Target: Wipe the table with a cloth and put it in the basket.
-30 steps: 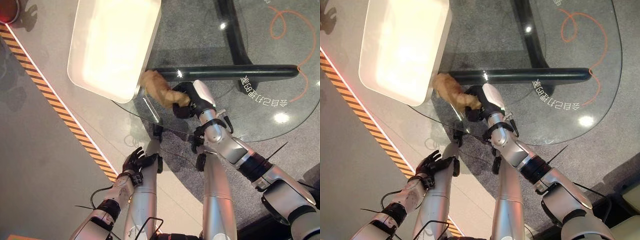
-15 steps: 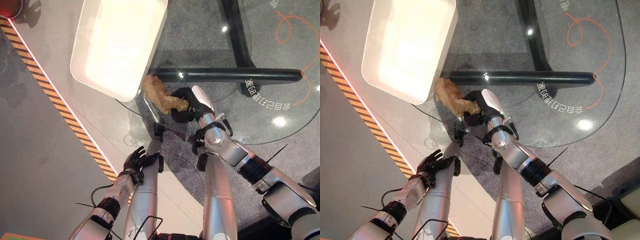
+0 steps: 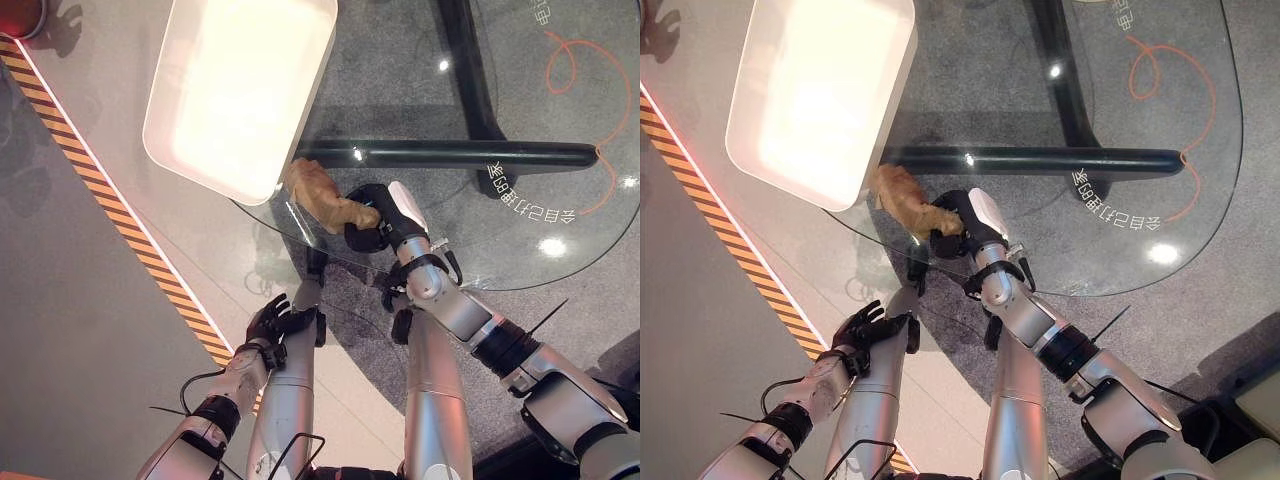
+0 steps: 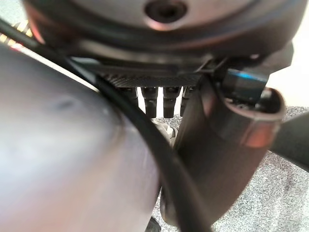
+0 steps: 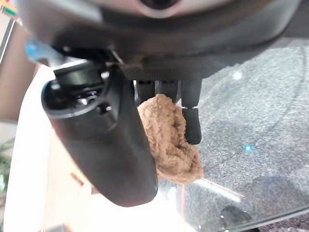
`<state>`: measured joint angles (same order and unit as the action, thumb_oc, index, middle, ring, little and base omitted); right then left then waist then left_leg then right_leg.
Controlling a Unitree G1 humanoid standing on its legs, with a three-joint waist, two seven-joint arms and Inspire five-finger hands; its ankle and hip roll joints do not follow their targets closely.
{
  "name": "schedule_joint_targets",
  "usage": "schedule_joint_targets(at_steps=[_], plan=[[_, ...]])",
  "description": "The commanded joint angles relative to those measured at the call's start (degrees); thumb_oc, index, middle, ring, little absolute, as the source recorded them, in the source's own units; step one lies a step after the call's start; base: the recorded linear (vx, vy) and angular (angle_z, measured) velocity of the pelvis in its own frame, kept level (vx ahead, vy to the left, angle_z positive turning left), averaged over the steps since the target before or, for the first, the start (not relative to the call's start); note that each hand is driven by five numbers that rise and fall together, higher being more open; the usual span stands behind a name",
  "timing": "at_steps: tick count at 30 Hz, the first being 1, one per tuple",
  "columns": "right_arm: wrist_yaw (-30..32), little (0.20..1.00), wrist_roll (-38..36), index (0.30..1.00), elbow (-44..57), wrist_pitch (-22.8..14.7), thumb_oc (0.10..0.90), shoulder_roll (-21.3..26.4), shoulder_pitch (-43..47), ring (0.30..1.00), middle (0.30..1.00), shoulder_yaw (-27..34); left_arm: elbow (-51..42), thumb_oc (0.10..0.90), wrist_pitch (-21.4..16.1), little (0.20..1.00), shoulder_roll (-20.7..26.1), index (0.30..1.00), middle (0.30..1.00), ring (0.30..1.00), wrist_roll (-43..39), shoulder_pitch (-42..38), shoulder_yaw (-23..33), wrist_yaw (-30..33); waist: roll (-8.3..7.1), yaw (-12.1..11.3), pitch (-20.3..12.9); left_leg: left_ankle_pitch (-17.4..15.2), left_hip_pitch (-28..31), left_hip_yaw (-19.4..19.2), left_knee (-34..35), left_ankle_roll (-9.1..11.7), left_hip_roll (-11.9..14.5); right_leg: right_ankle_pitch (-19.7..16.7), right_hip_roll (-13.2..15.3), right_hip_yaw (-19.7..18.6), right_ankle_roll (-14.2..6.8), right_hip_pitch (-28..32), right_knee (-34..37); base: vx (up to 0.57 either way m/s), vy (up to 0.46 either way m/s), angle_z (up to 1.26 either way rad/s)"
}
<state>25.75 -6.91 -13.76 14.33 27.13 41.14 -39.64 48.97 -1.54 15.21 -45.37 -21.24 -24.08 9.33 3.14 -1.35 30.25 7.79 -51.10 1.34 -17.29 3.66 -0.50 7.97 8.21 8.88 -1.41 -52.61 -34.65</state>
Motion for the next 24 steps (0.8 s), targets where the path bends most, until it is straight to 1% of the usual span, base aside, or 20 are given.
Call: schedule_joint_targets(at_steps=[1,3,5,6,8,10,15,16,17,18,24], plan=[[9.31,0.2,0.03,0.3,4.53,-3.56,0.1,0.45,-0.07,0.3,0.3,5.64,2.57,0.8,1.06,0.9,-3.13,0.9,0.9,0.9,1.89,8.28,-2.49,-0.83,-0.27,-0.18,-0.45,-12.1,-0.05,-6.71,-9.77,-2.96,-2.43,-8.92,-1.79,-0.23,-3.26,-0.18,10.96,0.0,0.0,0.0],[11.18,0.2,-0.2,0.3,3.72,-3.63,0.1,0.85,-0.11,0.3,0.3,7.1,2.71,0.8,0.88,0.9,-3.26,0.9,0.9,0.9,2.01,8.4,-2.35,-0.78,-0.39,-0.06,-0.45,-12.22,0.01,-6.68,-9.82,-2.97,-2.35,-8.93,-1.85,-0.39,-3.29,-0.09,11.02,0.0,0.0,0.0],[16.16,0.2,-0.89,0.3,2.08,-3.94,0.1,1.68,-0.28,0.3,0.3,10.2,2.84,0.8,0.44,0.9,-3.39,0.9,0.9,0.9,2.2,8.87,-2.07,-0.48,-0.67,0.13,-0.45,-12.33,0.15,-6.57,-9.7,-3.04,-2.33,-9.21,-2.06,-0.6,-3.37,0.06,11.38,0.0,0.0,0.0],[16.29,0.2,-0.94,0.3,1.95,-3.85,0.1,1.76,-0.28,0.3,0.3,10.46,2.84,0.8,0.4,0.9,-3.39,0.9,0.9,0.9,2.17,8.92,-2.08,-0.46,-0.68,0.12,-0.45,-12.35,0.18,-6.56,-9.69,-3.05,-2.32,-9.23,-2.08,-0.62,-3.38,0.08,11.39,0.0,0.0,0.0],[19.68,0.2,-1.94,0.3,0.49,-4.11,0.1,2.88,0.14,0.3,0.3,13.07,2.72,0.8,0.21,0.9,-3.28,0.9,0.9,0.9,2.14,9.27,-2.1,-0.21,-0.77,0.16,-0.45,-12.56,0.24,-6.41,-9.66,-3.12,-2.32,-9.29,-2.28,-0.81,-3.42,0.13,11.51,0.0,0.0,0.0],[21.48,0.2,-2.84,0.3,-0.85,-4.37,0.1,4.04,0.3,0.3,0.3,15.34,2.4,0.8,0.43,0.9,-3.0,0.9,0.9,0.9,2.06,9.52,-2.1,0.09,-0.81,0.23,-0.45,-12.76,0.35,-6.23,-9.63,-3.2,-2.36,-9.4,-2.46,-0.99,-3.51,0.13,11.54,0.0,-0.027,-0.04],[26.68,0.2,-4.79,0.3,-3.07,-4.99,0.1,5.86,0.91,0.3,0.3,18.5,2.41,0.8,0.1,0.9,-2.33,0.9,0.9,0.9,2.06,9.95,-1.63,-0.61,-0.91,0.41,-0.45,-12.77,0.18,-6.05,-9.43,-3.28,-2.5,-9.55,-2.95,-1.2,-3.48,0.06,11.91,-0.02,-0.015,-0.08],[28.07,0.2,-5.53,0.3,-3.59,-5.08,0.1,6.57,2.24,0.3,0.3,19.41,2.23,0.8,-0.05,0.9,-2.25,0.9,0.9,0.9,1.88,8.78,-1.35,-0.67,-1.03,0.67,-0.45,-10.82,-1.88,-6.4,-8.82,-3.55,-2.73,-11.37,-2.79,-0.99,-3.02,-1.71,12.91,-0.01,-0.006,-0.11],[28.07,0.2,-5.55,0.3,-3.68,-5.1,0.1,6.33,1.18,0.3,0.3,19.12,2.3,0.8,-0.06,0.9,-2.34,0.9,0.9,0.9,1.89,9.95,-1.69,-0.71,-0.88,0.43,-0.45,-12.77,0.14,-6.05,-9.34,-3.28,-2.52,-9.53,-3.09,-1.26,-3.45,0.08,12.06,-0.07,-0.004,-0.09],[30.38,0.2,-6.88,0.3,-4.95,-5.51,0.1,7.21,2.66,0.3,0.3,20.39,2.09,0.8,-0.15,0.9,-2.25,0.9,0.9,0.9,1.79,8.76,-1.37,-0.86,-0.87,0.67,-0.45,-10.89,-1.87,-6.46,-8.76,-3.56,-2.76,-11.33,-2.92,-1.09,-2.99,-1.66,13.06,-0.01,-0.001,-0.06],[35.87,0.2,-10.17,0.3,-8.32,-7.01,0.1,8.81,3.05,0.3,0.3,22.8,1.95,0.8,-0.5,0.9,-2.16,0.9,0.9,0.9,1.24,8.55,-1.53,-0.76,-0.65,0.91,-0.45,-11.03,-2.04,-6.5,-8.64,-3.62,-3.03,-11.36,-3.32,-1.34,-2.91,-1.84,13.41,-0.02,0.001,-0.04]])
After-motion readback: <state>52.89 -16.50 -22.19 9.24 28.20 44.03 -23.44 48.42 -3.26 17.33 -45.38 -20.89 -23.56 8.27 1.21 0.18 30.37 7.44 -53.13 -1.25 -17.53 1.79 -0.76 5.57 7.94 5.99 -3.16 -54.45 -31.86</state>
